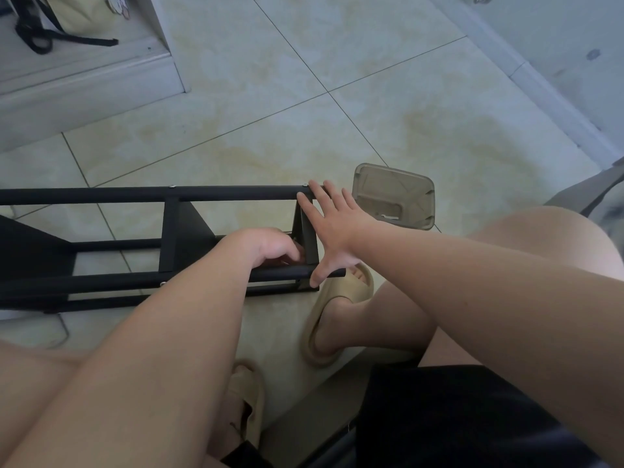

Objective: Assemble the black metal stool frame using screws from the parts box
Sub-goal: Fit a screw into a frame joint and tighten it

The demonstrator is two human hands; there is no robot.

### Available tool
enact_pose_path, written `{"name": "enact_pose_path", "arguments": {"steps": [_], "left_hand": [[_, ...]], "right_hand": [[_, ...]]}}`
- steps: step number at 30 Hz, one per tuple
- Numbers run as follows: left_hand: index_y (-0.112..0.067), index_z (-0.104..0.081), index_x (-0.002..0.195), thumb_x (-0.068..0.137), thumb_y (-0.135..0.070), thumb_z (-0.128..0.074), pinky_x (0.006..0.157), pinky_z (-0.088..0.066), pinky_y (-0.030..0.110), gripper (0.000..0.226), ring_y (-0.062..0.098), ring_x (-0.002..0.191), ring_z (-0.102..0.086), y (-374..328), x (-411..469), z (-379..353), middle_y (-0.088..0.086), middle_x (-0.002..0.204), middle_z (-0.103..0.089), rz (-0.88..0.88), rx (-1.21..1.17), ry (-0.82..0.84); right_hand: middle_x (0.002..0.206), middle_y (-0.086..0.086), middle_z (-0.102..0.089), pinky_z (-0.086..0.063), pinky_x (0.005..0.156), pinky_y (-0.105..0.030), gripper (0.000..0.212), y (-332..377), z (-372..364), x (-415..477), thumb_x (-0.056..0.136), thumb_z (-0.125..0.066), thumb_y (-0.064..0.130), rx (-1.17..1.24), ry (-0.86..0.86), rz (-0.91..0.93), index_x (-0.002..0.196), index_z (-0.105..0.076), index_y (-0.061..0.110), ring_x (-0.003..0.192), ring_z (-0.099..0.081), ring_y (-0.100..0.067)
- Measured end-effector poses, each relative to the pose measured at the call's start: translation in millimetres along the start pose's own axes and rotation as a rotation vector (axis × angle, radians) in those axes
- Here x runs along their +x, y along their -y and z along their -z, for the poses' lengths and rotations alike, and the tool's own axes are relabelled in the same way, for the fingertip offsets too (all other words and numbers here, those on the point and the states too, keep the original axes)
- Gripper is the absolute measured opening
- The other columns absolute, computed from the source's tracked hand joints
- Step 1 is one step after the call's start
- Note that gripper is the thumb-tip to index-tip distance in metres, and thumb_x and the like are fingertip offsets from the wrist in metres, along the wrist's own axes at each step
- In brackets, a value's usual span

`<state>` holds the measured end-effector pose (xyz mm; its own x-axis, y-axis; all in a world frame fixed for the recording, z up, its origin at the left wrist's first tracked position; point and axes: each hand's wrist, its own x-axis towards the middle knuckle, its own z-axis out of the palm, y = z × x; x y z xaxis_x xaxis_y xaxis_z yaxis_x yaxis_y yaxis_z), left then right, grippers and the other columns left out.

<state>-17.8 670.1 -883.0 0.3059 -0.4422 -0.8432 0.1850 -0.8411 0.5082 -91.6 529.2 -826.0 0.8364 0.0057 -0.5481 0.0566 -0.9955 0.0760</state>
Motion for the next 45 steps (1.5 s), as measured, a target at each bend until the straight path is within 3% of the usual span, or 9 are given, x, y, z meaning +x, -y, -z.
{"name": "enact_pose_path", "arguments": {"steps": [2,8,15,22,26,30,36,40,45], "left_hand": [[-0.013,-0.072,0.079,0.084,-0.019,-0.066,0.082,-0.044,0.034,0.010,0.026,0.082,-0.058,0.0,0.0,-0.9,0.001,0.075,-0.071,0.010,-0.020,-0.002],[-0.018,-0.072,0.114,0.082,-0.032,-0.070,0.110,-0.041,0.044,0.035,0.027,0.117,-0.059,-2.6,4.2,0.0,0.004,0.120,-0.068,0.022,0.140,-0.043],[-0.011,-0.077,0.089,0.081,-0.023,-0.070,0.093,-0.046,0.039,0.016,0.027,0.089,-0.063,1.2,1.8,-0.2,0.003,0.087,-0.074,0.008,-0.005,-0.016],[-0.016,-0.073,0.111,0.079,-0.029,-0.071,0.109,-0.043,0.044,0.034,0.028,0.113,-0.061,-0.8,4.0,-0.6,0.005,0.116,-0.071,0.010,0.101,-0.060],[-0.013,-0.076,0.107,0.080,-0.018,-0.068,0.109,-0.042,0.047,0.028,0.031,0.115,-0.061,0.9,2.2,1.7,0.010,0.115,-0.072,-0.015,0.034,-0.015],[-0.016,-0.078,0.092,0.079,-0.031,-0.071,0.097,-0.048,0.039,0.021,0.026,0.100,-0.066,1.3,2.5,0.0,0.001,0.093,-0.076,0.007,0.030,-0.031],[-0.023,-0.075,0.104,0.061,-0.038,-0.068,0.106,-0.045,0.045,0.046,0.028,0.109,-0.064,-2.7,-1.8,-0.6,0.003,0.110,-0.073,0.008,0.142,-0.067],[-0.018,-0.077,0.103,0.078,-0.020,-0.069,0.109,-0.043,0.047,0.027,0.032,0.113,-0.062,0.4,-1.9,1.9,0.007,0.111,-0.073,-0.018,0.034,-0.017],[-0.019,-0.075,0.106,0.081,-0.036,-0.071,0.106,-0.046,0.043,0.031,0.025,0.107,-0.065,-2.1,0.1,-1.7,0.002,0.106,-0.075,0.009,0.109,-0.027]], "right_hand": [[0.164,-0.018,0.025,0.003,0.124,-0.056,0.161,0.1,0.0,0.1,0.051,-0.072,0.088,-0.002,0.003,0.000,0.158,0.021,0.013,0.151,0.022,-0.040],[0.164,-0.018,0.025,0.002,0.124,-0.056,0.161,0.1,0.8,-0.7,0.051,-0.073,0.087,0.004,0.002,-0.001,0.158,0.021,0.013,0.151,0.022,-0.041],[0.164,-0.018,0.026,0.002,0.124,-0.056,0.160,0.4,1.6,-0.4,0.052,-0.073,0.087,0.007,0.009,0.001,0.158,0.021,0.013,0.151,0.023,-0.041],[0.164,-0.018,0.027,0.002,0.124,-0.056,0.159,0.4,2.7,-1.4,0.053,-0.073,0.086,0.010,0.019,0.001,0.157,0.022,0.013,0.151,0.024,-0.041],[0.164,-0.018,0.026,0.001,0.124,-0.056,0.160,0.1,2.9,-1.5,0.052,-0.073,0.087,0.008,0.017,0.003,0.157,0.022,0.013,0.151,0.023,-0.041],[0.164,-0.018,0.026,0.001,0.124,-0.056,0.160,0.3,2.5,-0.9,0.052,-0.073,0.087,0.000,0.017,0.002,0.157,0.022,0.013,0.151,0.023,-0.041],[0.164,-0.018,0.026,0.001,0.124,-0.056,0.160,0.3,1.4,-0.1,0.052,-0.073,0.087,0.004,0.015,0.000,0.157,0.022,0.013,0.151,0.023,-0.040],[0.164,-0.018,0.026,0.001,0.124,-0.056,0.160,-0.2,1.7,0.2,0.052,-0.072,0.088,-0.002,0.010,-0.001,0.157,0.022,0.013,0.151,0.023,-0.040],[0.164,-0.018,0.026,0.002,0.124,-0.056,0.160,-0.4,0.3,0.7,0.052,-0.072,0.088,-0.003,0.012,0.000,0.157,0.022,0.013,0.151,0.023,-0.041]]}}
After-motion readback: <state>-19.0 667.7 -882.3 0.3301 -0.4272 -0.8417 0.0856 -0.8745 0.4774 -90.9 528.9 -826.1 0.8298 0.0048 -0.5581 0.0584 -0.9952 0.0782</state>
